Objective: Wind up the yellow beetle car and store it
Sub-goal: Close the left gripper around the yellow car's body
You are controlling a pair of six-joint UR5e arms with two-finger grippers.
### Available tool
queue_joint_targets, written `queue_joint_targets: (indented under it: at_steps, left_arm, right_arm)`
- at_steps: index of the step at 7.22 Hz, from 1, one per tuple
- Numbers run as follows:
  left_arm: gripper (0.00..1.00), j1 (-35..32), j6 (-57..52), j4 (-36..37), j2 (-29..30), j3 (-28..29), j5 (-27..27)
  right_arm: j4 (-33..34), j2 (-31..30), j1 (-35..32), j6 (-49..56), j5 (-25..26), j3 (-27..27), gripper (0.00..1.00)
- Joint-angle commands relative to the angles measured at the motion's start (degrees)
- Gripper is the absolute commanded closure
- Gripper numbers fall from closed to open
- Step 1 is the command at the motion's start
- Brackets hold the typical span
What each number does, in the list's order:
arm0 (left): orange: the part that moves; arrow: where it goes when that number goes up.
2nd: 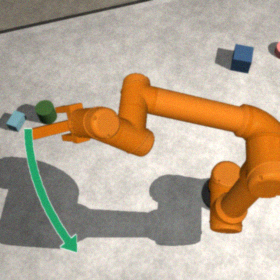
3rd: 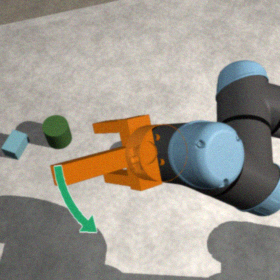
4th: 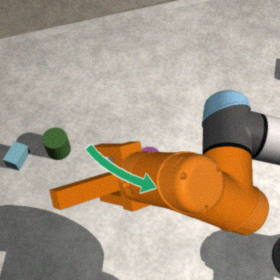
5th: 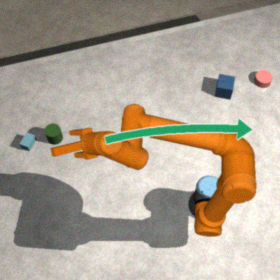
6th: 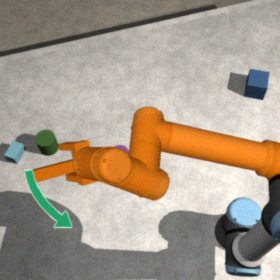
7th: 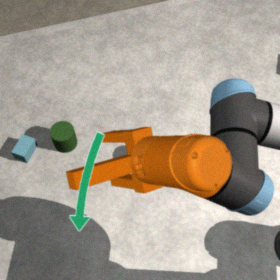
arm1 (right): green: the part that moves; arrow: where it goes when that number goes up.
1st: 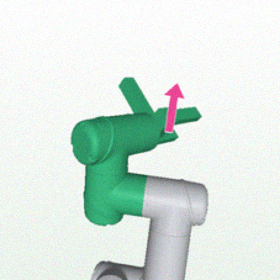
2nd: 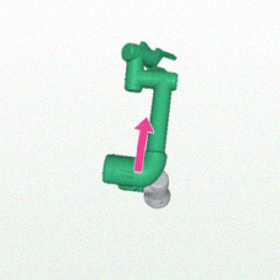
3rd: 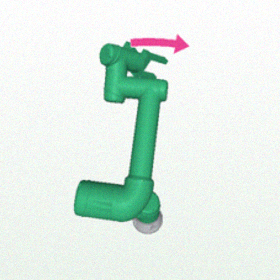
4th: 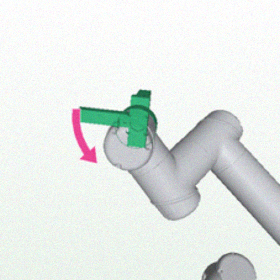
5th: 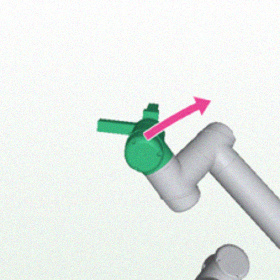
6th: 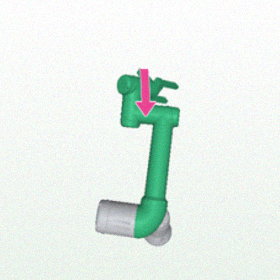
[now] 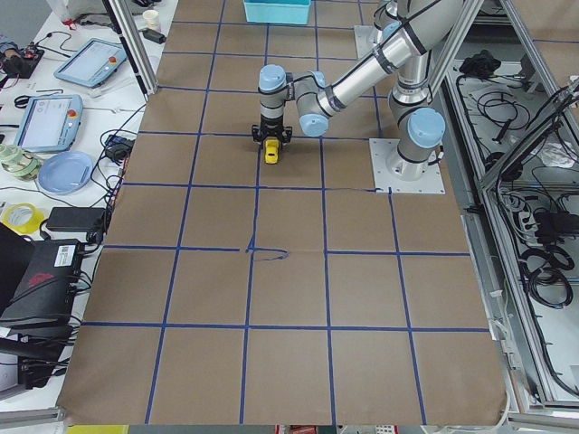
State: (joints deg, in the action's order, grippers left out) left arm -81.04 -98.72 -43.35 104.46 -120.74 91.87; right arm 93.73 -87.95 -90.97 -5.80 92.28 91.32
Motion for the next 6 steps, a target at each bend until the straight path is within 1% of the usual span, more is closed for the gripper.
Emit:
queue_joint_targets:
  at_steps: [1, 2, 4, 6]
  left_arm:
    - [0.25, 0.09, 0.11, -0.07, 0.48, -0.03, -1.68]
    - [0.31, 0.09, 0.2, -0.16, 0.74, 0.06, -2.13]
    - [0.34, 0.18, 0.2, -0.07, 1.18, 0.41, -2.22]
    - [0.34, 0.53, 0.11, -0.07, 1.18, 0.59, -2.14]
  right_arm:
    - [0.05, -0.02, 0.0, 0.0, 0.0, 0.0, 0.0]
    - [-0.03, -0.02, 0.0, 0.0, 0.0, 0.0, 0.0]
    - [0.05, -0.02, 0.0, 0.09, 0.0, 0.0, 0.0]
    - [0.05, 0.06, 0.0, 0.09, 0.0, 0.0, 0.0]
